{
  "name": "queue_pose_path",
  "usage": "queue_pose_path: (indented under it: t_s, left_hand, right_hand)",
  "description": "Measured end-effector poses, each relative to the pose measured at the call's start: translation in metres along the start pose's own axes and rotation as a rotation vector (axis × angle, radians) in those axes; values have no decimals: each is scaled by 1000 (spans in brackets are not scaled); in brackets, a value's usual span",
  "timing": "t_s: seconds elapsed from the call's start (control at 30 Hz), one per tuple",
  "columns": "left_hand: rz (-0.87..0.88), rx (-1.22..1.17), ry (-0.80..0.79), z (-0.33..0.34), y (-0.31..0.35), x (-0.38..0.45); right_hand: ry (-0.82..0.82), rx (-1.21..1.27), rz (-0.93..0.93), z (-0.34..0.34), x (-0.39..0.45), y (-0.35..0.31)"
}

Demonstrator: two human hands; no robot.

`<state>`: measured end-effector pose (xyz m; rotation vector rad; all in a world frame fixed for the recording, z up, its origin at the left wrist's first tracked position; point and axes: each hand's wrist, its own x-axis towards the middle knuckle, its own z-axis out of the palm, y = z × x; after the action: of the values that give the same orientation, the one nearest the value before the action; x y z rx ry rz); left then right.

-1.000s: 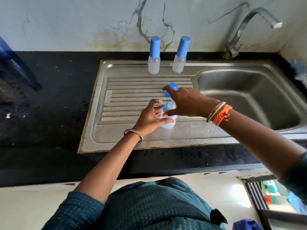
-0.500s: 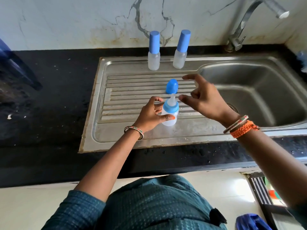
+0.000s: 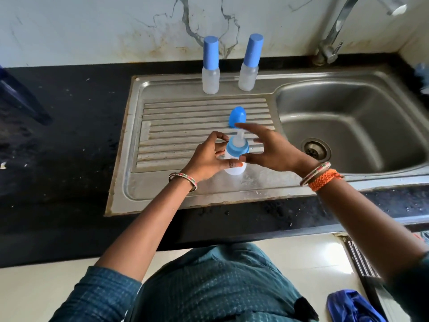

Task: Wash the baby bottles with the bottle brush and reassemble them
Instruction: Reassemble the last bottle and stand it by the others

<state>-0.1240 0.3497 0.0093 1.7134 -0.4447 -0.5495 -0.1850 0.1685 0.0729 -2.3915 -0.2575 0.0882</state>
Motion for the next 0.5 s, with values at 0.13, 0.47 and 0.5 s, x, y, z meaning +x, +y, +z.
queue_pose_path:
  t_s: [0.13, 0.47, 0.5]
  left_hand:
    - [-27, 44, -7, 1, 0, 0]
    - [67, 13, 522, 60, 6, -30]
    - [78, 9, 508, 58, 5, -30]
  right_hand:
    - [40, 118, 11, 11, 9, 4]
    - [843, -8, 446, 84, -2, -18]
    - [842, -6, 441, 83, -3, -19]
